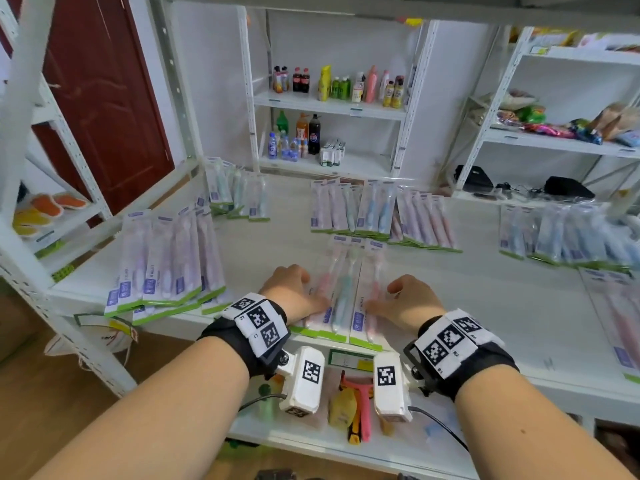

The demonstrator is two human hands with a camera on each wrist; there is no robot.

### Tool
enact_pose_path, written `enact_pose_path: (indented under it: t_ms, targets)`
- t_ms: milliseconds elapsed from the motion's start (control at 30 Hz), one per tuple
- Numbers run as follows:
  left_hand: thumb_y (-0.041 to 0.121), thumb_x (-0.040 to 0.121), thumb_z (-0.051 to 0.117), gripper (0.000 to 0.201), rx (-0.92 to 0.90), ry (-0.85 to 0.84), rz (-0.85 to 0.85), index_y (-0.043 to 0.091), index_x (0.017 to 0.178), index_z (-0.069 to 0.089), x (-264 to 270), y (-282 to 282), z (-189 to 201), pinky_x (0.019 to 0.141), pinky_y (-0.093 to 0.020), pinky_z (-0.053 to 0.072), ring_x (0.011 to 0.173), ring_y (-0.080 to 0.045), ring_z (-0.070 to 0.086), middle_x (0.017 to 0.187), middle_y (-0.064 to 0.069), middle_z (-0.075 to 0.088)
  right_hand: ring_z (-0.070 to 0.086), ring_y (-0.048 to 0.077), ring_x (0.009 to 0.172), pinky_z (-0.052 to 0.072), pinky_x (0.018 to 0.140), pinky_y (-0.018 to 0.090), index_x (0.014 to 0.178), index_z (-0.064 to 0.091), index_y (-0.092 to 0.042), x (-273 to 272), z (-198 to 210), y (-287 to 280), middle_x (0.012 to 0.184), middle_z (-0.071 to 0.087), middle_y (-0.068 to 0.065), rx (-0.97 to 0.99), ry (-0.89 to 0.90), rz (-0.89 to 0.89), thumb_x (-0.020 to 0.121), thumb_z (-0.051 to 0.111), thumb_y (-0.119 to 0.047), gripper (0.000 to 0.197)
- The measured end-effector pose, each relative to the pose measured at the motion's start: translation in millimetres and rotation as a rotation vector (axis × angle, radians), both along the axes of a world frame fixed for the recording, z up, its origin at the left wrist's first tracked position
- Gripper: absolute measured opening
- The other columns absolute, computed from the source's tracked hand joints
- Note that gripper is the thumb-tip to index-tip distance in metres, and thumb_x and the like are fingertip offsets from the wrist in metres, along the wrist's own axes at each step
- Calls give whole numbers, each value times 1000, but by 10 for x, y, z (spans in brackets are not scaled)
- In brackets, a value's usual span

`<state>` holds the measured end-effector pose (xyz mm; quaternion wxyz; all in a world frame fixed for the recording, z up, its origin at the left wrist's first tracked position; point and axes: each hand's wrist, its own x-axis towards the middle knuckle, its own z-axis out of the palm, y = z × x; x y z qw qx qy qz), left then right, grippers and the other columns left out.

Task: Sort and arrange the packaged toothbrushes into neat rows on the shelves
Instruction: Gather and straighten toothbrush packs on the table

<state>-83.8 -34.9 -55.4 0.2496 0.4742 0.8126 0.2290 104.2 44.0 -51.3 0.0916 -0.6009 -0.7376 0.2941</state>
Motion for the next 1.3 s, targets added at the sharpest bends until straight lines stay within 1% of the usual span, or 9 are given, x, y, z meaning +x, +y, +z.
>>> enact_pose_path:
  t_ms: [267, 400, 467, 533, 633, 933, 1133, 1200, 1300]
  targets:
    - [34, 69, 75, 67, -30, -2, 38, 14, 127, 50, -23, 26, -17, 91, -29, 47, 110, -20, 56, 127, -3, 53, 52, 18, 76, 42, 68, 25, 94, 62, -8, 49, 68, 26, 77, 53, -1, 57, -63, -1, 79, 66, -23, 22]
    - [33, 68, 76, 56, -42, -19, 43, 14, 117, 56, -59, 35, -8, 64, -19, 47, 81, -12, 61, 109, -2, 59, 57, 21, 71, 34, 47, 23, 80, 58, -10, 71, 81, 11, 76, 58, 4, 46, -116, -7, 74, 71, -33, 27]
    - [32, 67, 76, 31, -38, -26, 49, 19, 88, 57, -80, 50, -20, 44, -14, 44, 62, -5, 58, 86, 3, 60, 55, 17, 68, 32, 47, 23, 84, 57, -11, 79, 80, 5, 81, 58, 4, 38, -150, -1, 70, 74, -43, 39]
    - [31, 66, 76, 27, -29, -39, 45, 22, 64, 50, -92, 56, -29, 38, -13, 44, 53, -7, 57, 65, 6, 57, 53, 12, 60, 32, 46, 21, 75, 58, -12, 88, 68, 21, 70, 57, 1, 33, -178, 24, 70, 74, -46, 38]
    - [31, 64, 75, 20, -31, -81, 20, 16, 64, 61, -105, 58, -39, 37, -13, 42, 46, -10, 59, 59, 2, 64, 56, 13, 61, 35, 47, 22, 73, 62, -11, 102, 56, 55, 67, 60, 1, 25, -192, 35, 70, 73, -47, 38]
    - [35, 56, 76, 46, 49, -231, 40, 25, 88, 45, -177, 42, -104, 64, -31, 51, 78, -18, 61, 92, 0, 60, 52, 13, 60, 33, 47, 23, 78, 55, -12, 115, 38, 89, 66, 55, 0, 33, -145, -13, 63, 78, -47, 45]
    - [23, 62, 79, 54, 149, -471, 11, 10, 110, 56, -247, 25, -160, 60, -31, 50, 77, -27, 66, 100, -10, 68, 56, 17, 79, 51, 67, 33, 96, 45, -18, 193, 32, 62, 89, 52, -2, 8, 26, -93, 64, 81, -36, 51]
    - [23, 63, 78, 44, 165, -514, -53, 8, 102, 65, -277, 12, -146, 69, -39, 57, 81, -31, 69, 93, -10, 73, 59, 20, 86, 53, 72, 33, 103, 48, -19, 236, 42, 56, 96, 55, -2, -7, 48, -77, 65, 81, -38, 54]
    - [32, 58, 75, 23, 181, -545, -107, 20, 77, 71, -306, -28, -137, 84, -45, 55, 87, -34, 69, 85, -7, 75, 60, 12, 73, 47, 46, 20, 100, 56, -19, 330, 72, 53, 90, 59, -5, -29, 91, -39, 66, 80, -42, 47]
